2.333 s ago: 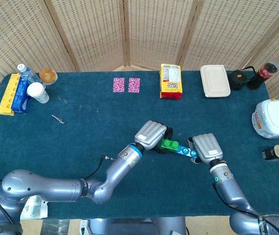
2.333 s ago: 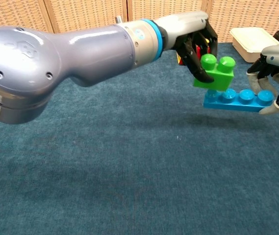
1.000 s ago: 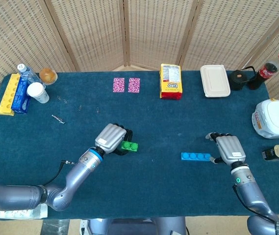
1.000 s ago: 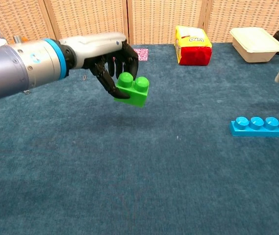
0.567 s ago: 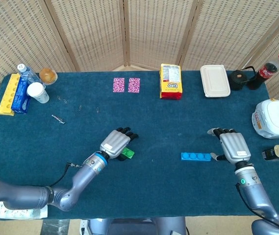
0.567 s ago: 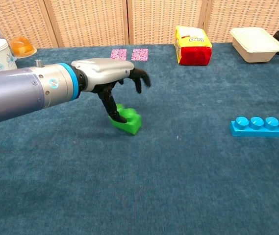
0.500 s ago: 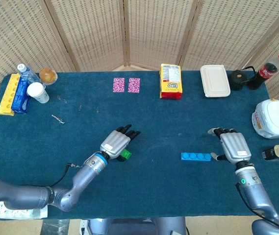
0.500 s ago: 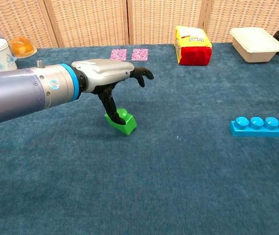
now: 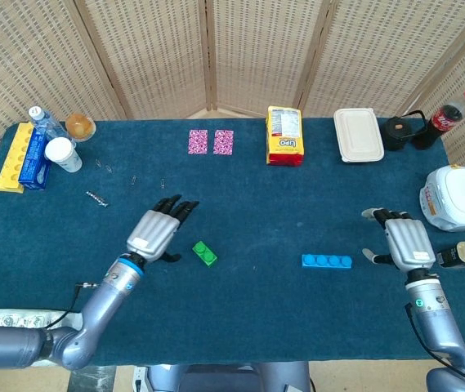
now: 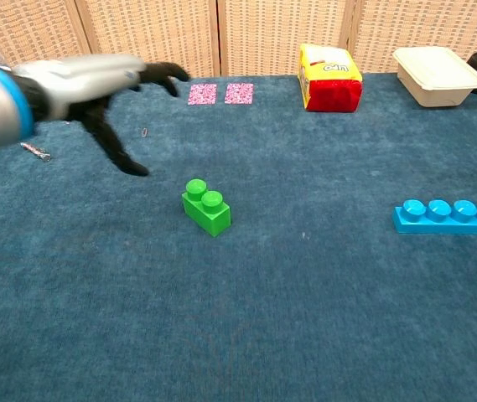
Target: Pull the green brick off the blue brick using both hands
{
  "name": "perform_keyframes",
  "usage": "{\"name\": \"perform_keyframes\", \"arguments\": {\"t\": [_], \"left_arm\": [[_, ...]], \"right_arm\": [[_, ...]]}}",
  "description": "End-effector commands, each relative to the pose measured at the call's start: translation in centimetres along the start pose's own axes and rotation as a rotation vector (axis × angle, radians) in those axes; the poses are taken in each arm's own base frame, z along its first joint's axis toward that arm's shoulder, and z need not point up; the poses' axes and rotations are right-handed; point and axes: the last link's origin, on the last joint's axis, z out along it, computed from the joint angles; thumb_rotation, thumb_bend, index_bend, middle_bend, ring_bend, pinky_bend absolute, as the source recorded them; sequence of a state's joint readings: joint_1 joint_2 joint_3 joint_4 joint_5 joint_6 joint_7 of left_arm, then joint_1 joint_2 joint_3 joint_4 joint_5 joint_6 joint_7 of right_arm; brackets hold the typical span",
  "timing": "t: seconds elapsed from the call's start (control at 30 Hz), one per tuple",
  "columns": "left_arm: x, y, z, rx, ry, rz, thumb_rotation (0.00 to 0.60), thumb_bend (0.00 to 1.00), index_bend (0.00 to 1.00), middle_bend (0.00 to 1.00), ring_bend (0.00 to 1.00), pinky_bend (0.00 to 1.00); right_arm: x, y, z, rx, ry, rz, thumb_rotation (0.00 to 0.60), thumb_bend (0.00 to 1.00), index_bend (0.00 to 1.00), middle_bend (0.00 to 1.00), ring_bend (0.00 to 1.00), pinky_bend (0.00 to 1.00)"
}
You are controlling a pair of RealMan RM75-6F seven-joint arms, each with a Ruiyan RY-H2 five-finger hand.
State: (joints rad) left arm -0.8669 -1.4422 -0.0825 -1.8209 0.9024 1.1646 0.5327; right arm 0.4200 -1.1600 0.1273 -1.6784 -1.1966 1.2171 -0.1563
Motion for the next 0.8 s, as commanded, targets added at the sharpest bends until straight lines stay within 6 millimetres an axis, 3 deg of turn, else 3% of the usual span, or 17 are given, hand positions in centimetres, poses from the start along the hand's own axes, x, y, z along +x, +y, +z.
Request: {"name": "perform_keyframes", "arguments": {"t": [0.03,0.17,0.57,0.8], "left_arm": [[0.7,-2.6,-3.1,0.063,0.045,-0.002,0.600,0.16,0.04,0.16,0.00,0.13],[1.3,-5.1,-6.7,0.128,0.088,0.004,0.600,0.16,0.04,0.16,0.00,0.13],[1.8,-9.4,-16.9,0.248,0.181,0.034,0.600,0.16,0.04,0.16,0.00,0.13],[2.0,-11.1,-20.9,0.332,0.249,0.028,0.600,0.16,0.05,0.16,0.00,0.13]], "right_arm": [[0.0,0.5,-0.3,-0.005,0.018,0.005,0.600,0.24,0.28,0.36,0.37,0.33],[0.2,1.3,-0.9,-0.023,0.042,-0.006,0.600,0.24,0.28,0.36,0.37,0.33],[0.1,2.8,-4.3,-0.055,0.077,-0.043,0.600,0.24,0.29,0.36,0.36,0.30],[0.2,3.7,-6.3,-0.087,0.084,-0.071,0.600,0.24,0.29,0.36,0.36,0.30]]}}
